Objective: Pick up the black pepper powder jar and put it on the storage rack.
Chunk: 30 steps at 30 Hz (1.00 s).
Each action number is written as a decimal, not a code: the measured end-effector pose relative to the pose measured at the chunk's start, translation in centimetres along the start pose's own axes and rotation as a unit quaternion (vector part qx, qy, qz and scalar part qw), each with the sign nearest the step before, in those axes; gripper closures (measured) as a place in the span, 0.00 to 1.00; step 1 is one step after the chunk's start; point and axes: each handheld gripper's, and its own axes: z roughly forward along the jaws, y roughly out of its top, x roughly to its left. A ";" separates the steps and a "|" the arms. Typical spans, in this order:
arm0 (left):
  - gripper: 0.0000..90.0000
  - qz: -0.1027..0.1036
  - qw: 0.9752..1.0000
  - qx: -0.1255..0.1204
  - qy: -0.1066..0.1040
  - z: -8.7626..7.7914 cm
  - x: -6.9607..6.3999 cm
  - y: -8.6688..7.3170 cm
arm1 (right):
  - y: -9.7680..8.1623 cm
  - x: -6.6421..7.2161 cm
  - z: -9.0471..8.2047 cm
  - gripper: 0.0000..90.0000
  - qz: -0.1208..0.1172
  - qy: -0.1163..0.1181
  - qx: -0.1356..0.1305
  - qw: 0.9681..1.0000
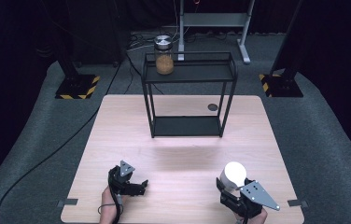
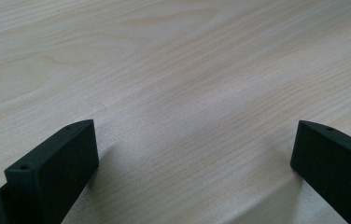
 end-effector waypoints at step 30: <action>0.01 0.003 1.000 0.000 -0.002 0.0 0.0 0.0 | 4.6 -1.8 0.8 0.33 -0.030 0.000 -0.016 0.999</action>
